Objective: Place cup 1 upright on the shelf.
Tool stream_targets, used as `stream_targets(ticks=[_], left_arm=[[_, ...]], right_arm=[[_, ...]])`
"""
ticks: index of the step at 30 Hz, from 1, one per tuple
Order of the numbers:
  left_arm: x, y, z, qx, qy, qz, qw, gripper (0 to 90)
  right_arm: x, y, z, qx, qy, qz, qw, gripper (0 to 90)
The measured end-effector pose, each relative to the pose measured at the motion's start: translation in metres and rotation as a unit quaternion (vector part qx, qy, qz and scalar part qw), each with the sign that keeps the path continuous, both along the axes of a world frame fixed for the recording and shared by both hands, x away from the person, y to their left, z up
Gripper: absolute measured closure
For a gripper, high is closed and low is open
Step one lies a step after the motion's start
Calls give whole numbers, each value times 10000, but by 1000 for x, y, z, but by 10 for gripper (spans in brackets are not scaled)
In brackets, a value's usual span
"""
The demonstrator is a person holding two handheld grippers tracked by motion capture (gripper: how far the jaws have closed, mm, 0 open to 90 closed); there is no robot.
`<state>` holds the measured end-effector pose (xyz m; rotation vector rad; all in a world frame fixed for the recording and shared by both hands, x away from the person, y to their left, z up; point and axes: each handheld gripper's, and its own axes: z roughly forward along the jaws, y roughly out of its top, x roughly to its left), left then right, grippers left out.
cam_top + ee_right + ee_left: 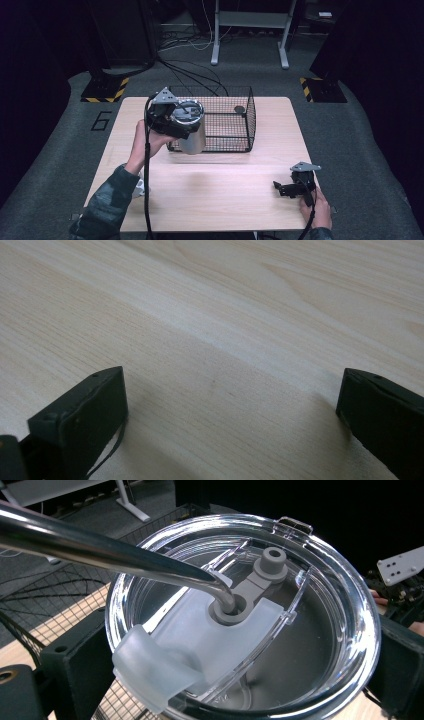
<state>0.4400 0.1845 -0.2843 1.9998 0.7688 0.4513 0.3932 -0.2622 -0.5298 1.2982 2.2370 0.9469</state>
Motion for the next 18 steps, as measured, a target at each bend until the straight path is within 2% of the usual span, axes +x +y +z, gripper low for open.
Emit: stream_targets(ticks=[18], left_arm=[[31,-28,14,120,-136,-37,9998,39]], right_arm=[[0,0,0,3,2,7,10000,0]])
